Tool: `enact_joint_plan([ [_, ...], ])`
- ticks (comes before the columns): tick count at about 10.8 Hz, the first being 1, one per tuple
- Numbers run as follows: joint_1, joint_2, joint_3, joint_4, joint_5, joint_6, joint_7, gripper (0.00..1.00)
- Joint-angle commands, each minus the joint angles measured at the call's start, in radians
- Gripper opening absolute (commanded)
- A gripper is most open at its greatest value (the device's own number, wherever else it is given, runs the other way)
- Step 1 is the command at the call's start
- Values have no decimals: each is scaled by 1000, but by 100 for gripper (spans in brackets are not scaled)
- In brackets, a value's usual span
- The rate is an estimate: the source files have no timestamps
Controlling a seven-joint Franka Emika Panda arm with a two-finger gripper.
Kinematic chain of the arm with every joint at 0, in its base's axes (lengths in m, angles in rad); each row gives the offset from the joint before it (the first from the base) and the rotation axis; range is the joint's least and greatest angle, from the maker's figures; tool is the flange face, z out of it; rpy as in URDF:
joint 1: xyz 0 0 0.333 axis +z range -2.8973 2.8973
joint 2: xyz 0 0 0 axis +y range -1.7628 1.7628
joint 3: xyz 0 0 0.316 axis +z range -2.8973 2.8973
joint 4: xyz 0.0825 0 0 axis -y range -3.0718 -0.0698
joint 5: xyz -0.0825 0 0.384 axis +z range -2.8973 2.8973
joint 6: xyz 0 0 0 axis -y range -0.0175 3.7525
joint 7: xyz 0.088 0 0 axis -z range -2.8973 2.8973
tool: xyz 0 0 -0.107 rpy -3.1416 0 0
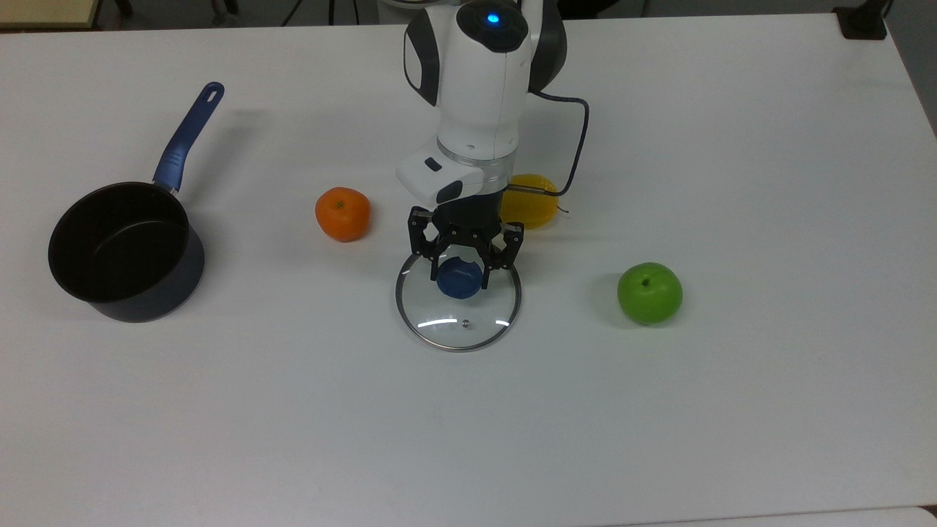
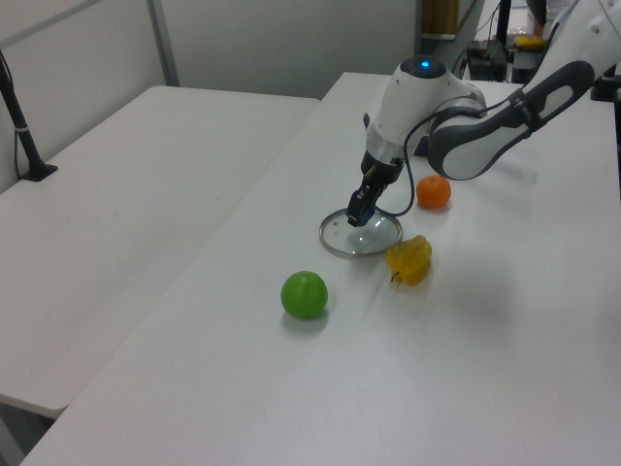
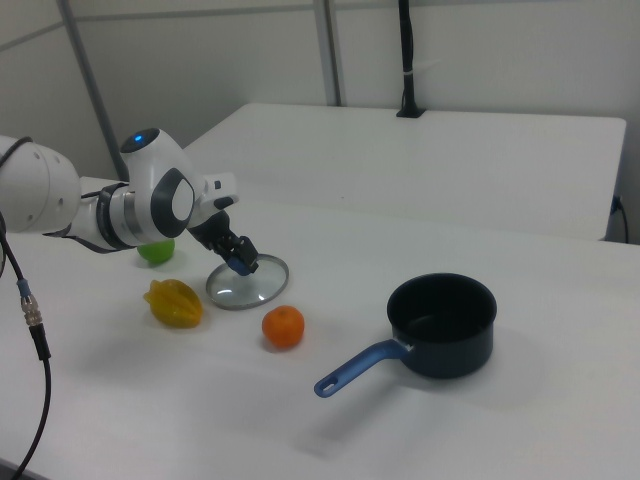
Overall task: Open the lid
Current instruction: 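Lower the glass lid flat onto the table beside the star fruit, then open the gripper and raise it away from the lid knob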
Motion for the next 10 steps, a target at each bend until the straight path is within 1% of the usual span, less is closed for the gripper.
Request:
enact_joint_plan([
  [1, 10, 14, -13, 5, -24, 29, 17, 92],
  [2, 9, 12, -13, 6, -23, 28, 17, 100],
  [4, 7, -18, -13, 6, -23, 16, 16, 100],
  [5, 1, -52, -13, 6, -21, -13, 13, 100],
  [7, -14, -136, -16, 6, -18, -130, -5, 100],
  [9, -20, -224, -16, 6, -1, -313, -122, 100],
  [10, -34, -270, -16, 5, 28, -390, -157, 100],
])
